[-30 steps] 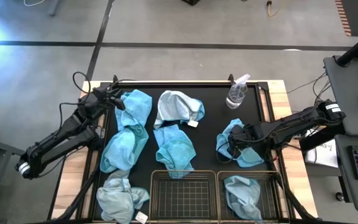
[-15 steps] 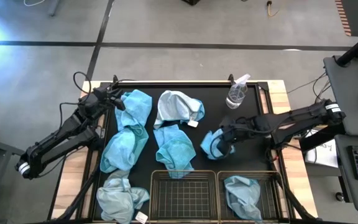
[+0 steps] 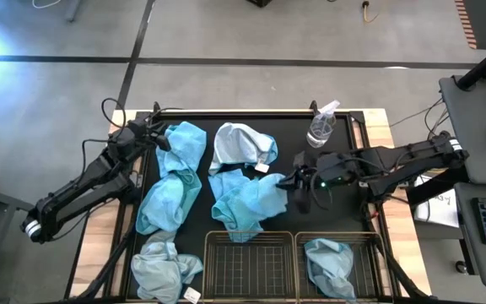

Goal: Sort microfiber towel by color & place in baskets
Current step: Put the blue towel into the left wire basket

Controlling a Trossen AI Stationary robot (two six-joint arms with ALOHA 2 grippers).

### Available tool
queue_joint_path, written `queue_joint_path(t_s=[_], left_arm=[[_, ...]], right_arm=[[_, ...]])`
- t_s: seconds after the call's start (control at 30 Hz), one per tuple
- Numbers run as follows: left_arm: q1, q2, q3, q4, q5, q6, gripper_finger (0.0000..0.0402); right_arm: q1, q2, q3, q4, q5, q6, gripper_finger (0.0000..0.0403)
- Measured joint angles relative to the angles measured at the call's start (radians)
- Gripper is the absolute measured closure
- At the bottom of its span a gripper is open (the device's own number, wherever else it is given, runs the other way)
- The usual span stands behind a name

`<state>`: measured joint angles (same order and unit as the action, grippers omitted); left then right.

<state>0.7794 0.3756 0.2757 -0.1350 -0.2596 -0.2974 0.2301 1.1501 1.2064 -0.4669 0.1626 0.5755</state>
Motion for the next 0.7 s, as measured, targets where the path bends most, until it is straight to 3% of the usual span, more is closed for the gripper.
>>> queue_joint_path(t_s=[0.3,0.7], left_arm=[[0.0,0.0,-0.004,0.0,0.0,-0.007,0.0318],[0.0,0.0,-0.005,-0.004,0.0,-0.026,0.0318]], right_arm=[[0.148,0.096,0.008,0.211,-0.067,-0.012,0.0394],[0.303,0.248,0.191,0.218,-0.091,-0.124,0.0394]])
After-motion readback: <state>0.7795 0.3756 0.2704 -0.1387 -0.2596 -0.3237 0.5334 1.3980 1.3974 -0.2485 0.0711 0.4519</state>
